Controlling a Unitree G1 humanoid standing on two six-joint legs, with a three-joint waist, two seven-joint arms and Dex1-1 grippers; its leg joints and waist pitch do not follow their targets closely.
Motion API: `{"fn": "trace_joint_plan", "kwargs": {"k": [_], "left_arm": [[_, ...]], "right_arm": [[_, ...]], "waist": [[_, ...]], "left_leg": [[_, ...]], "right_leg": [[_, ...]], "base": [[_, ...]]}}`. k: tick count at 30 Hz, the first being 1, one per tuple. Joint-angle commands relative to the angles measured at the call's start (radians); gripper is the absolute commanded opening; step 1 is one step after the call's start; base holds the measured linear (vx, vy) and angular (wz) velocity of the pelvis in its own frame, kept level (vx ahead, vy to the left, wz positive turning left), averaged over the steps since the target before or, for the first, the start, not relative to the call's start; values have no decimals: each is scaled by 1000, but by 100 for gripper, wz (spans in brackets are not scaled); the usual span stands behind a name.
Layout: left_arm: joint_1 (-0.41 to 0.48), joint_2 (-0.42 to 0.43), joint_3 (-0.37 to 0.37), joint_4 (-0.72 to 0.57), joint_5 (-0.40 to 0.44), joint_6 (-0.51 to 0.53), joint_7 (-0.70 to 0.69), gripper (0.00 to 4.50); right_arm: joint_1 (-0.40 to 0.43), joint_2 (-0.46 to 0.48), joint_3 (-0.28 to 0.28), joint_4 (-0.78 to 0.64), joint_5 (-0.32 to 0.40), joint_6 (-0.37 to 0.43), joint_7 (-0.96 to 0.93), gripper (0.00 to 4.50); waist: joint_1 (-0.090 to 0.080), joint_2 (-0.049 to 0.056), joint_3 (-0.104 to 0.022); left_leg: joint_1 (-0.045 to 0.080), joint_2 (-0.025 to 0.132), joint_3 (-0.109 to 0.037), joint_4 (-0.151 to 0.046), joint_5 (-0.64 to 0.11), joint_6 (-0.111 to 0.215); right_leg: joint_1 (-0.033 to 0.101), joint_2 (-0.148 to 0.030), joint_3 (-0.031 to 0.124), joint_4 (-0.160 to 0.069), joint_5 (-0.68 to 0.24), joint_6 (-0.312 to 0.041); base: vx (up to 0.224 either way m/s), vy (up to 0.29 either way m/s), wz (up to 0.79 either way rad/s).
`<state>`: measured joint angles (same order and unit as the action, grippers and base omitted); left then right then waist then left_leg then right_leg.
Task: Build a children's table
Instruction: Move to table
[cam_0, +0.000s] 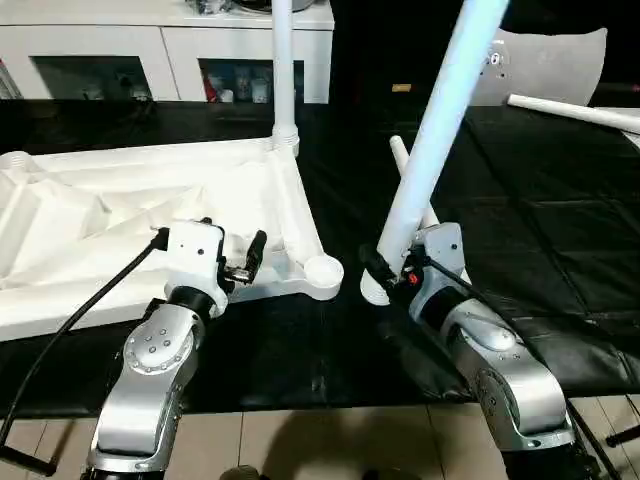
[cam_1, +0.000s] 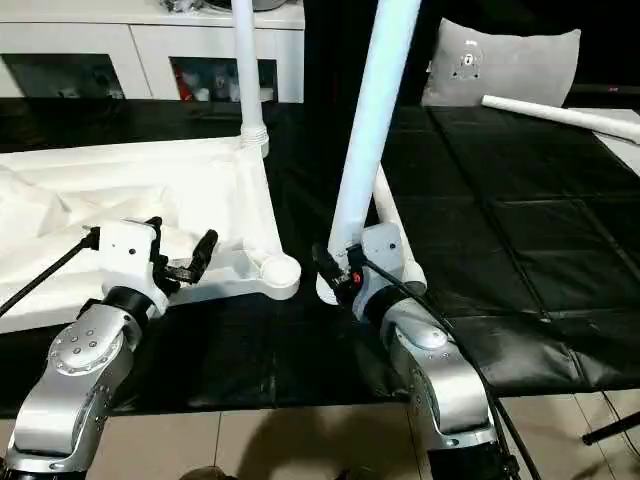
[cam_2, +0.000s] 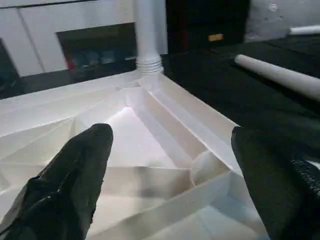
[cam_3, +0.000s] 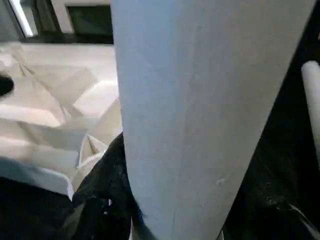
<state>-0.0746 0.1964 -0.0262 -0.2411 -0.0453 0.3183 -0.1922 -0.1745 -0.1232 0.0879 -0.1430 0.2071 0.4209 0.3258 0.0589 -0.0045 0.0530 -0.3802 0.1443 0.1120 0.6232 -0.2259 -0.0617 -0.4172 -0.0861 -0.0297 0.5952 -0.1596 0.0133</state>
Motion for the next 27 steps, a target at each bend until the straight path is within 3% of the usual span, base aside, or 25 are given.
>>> {"fn": "trace_joint_plan", "kwargs": {"k": [1, 4, 5, 8, 11, 16, 17, 18, 19, 20, 21, 23, 24, 25, 26, 27], "left_arm": [[-15, 20, -21, 14, -14, -2, -49, 417], [-85, 70, -20, 93, -68, 51, -160, 417], [-100, 80, -20, 113, -72, 50, -181, 434], [-178, 169, -52, 237, -70, 13, -340, 450], [-223, 236, -84, 324, -44, -28, -448, 450], [-315, 326, -147, 491, -3, -132, -607, 450], [-332, 338, -157, 522, 4, -146, -630, 450], [-364, 346, -158, 574, 2, -164, -661, 450], [-372, 347, -157, 587, 0, -168, -665, 450], [-379, 346, -153, 602, 1, -180, -662, 450], [-381, 339, -142, 606, -3, -191, -649, 450], [-375, 311, -109, 589, -29, -185, -612, 450], [-350, 273, -71, 535, -64, -118, -556, 450], [-340, 261, -60, 518, -75, -105, -539, 450], [-305, 211, -14, 462, -120, -98, -478, 450], [-273, 167, 26, 414, -156, -87, -420, 450]], "right_arm": [[-27, -4, -28, -4, 25, -23, 8, 189], [-42, -18, -41, 0, 52, -22, 44, 189], [-46, -20, -44, 4, 55, -18, 49, 189], [-63, -21, -63, 26, 76, -26, 65, 188], [-77, -19, -76, 41, 91, -37, 76, 188], [-98, -8, -84, 72, 103, -121, 109, 188], [-101, -7, -83, 76, 100, -122, 107, 188], [-101, -6, -84, 68, 122, -70, 110, 188], [-100, -5, -85, 65, 129, -58, 111, 188], [-98, -5, -85, 64, 124, -61, 110, 188], [-94, -6, -83, 63, 117, -68, 108, 188], [-81, -10, -81, 59, 94, -78, 92, 188], [-69, -8, -84, 57, 61, -82, 47, 188], [-64, -4, -87, 55, 71, -76, 45, 188], [-50, 5, -91, 41, 76, -57, 25, 188], [-37, 15, -96, 23, 81, -29, 0, 188]], "waist": [[3, 14, -53], [6, 20, -54], [5, 21, -52], [6, 23, -55], [3, 28, -60], [3, 35, -67], [4, 37, -66], [3, 39, -67], [3, 37, -66], [6, 55, -65], [4, 47, -64], [6, 50, -64], [8, 53, -65], [9, 49, -64], [11, 53, -65], [8, 47, -62]], "left_leg": [[6, 51, 1, -100, -254, 8], [14, 47, 6, -101, -297, -16], [9, 49, 6, -105, -284, -26], [14, 46, 7, -105, -297, -34], [9, 49, 6, -106, -248, -40], [15, 47, 12, -99, -166, -30], [15, 48, 12, -101, -176, -38], [16, 49, 12, -100, -178, -41], [16, 50, 12, -101, -185, -44], [18, 50, 10, -101, -193, -51], [18, 53, 11, -102, -211, -55], [16, 54, 12, -101, -206, -58], [16, 55, 13, -99, -201, -60], [14, 56, 15, -99, -192, -57], [14, 56, 15, -98, -192, -56], [8, 58, 17, -99, -194, -46]], "right_leg": [[49, -38, 27, -64, -285, -156], [40, -34, 27, -66, -319, -137], [45, -34, 26, -62, -272, -144], [45, -35, 25, -63, -291, -139], [54, -39, 24, -52, -218, -160], [55, -37, 22, -40, -92, -205], [58, -38, 22, -40, -102, -210], [59, -38, 22, -38, -102, -214], [61, -39, 23, -38, -111, -217], [60, -40, 22, -36, -115, -221], [61, -41, 22, -39, -121, -225], [63, -43, 23, -39, -118, -234], [63, -45, 23, -36, -116, -243], [64, -45, 23, -39, -117, -248], [65, -46, 24, -38, -122, -249], [67, -47, 24, -42, -128, -256]], "base": [[0, 0, 0], [0, 0, 0], [0, 0, 0], [0, 0, 0], [0, 0, 0], [0, 0, 0], [0, 0, 0], [0, 0, 0], [0, 0, 0], [0, 0, 0], [0, 0, 0], [0, 0, 0], [0, 0, 0], [0, 0, 0], [0, 0, 0], [0, 0, 0]]}}
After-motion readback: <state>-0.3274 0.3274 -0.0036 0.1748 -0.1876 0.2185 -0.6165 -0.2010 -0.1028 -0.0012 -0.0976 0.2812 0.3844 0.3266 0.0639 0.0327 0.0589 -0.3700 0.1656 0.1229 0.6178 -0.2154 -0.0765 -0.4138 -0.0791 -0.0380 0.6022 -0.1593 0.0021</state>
